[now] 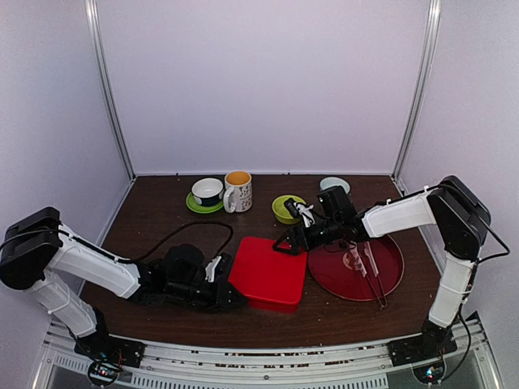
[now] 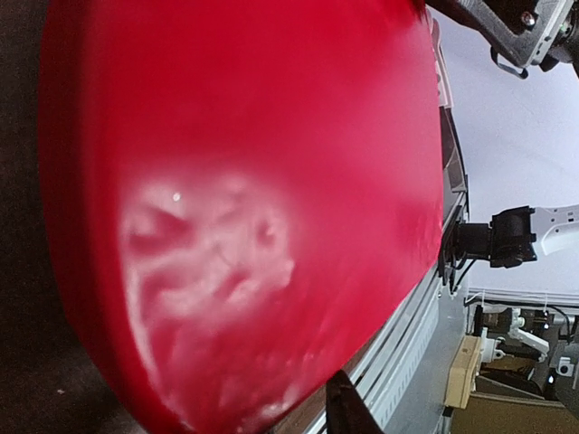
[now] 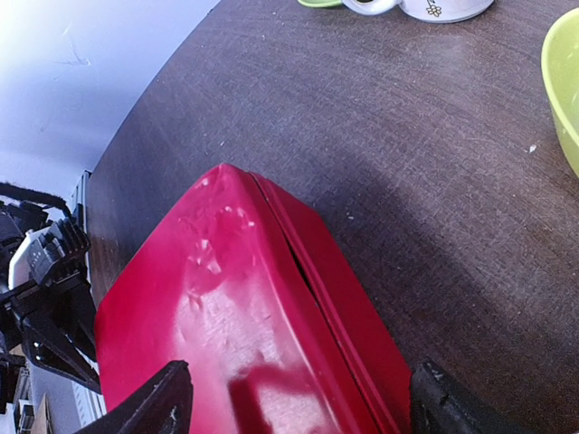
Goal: Pack the chocolate
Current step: Press the box lid onto the packing box.
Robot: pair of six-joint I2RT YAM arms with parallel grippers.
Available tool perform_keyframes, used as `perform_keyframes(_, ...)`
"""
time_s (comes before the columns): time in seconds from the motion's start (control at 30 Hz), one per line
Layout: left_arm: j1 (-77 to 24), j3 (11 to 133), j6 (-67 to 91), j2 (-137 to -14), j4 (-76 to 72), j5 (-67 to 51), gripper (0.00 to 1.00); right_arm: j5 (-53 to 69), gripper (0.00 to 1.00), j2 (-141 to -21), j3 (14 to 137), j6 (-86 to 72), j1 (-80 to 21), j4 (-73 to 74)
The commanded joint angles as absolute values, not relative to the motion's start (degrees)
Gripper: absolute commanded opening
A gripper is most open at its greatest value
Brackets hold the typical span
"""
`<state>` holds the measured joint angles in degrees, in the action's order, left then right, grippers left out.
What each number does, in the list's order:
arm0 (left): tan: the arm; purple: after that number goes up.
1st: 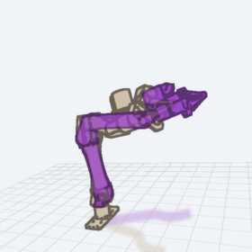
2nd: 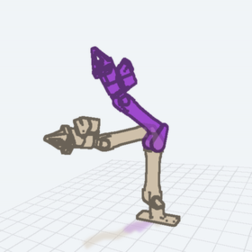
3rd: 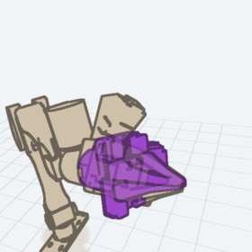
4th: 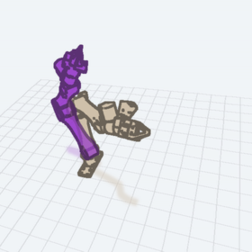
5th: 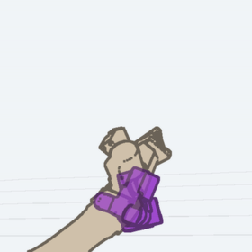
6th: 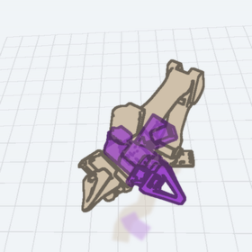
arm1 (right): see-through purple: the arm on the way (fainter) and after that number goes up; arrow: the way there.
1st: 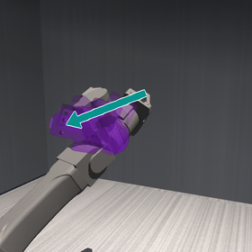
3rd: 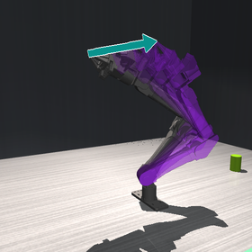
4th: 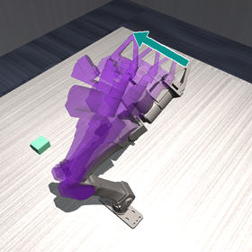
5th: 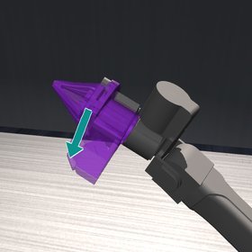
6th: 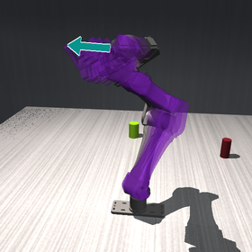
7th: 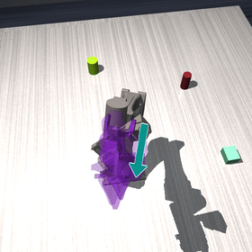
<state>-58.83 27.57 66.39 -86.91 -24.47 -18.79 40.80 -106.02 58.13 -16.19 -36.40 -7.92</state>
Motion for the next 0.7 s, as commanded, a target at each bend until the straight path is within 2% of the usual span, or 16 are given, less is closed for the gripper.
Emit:
perform_keyframes(0.0, -56.7, 28.4, 64.8, -88.3, -28.0, -19.2, 0.23, 42.9, 0.83, -105.9, 57.6, -15.4, -37.6, -6.3)
perform_keyframes(0.67, -49.1, 28.6, 60.1, -88.9, -23.9, -21.6, 0.23, 42.4, 0.81, -101.0, 53.2, -13.8, -37.2, -2.5)
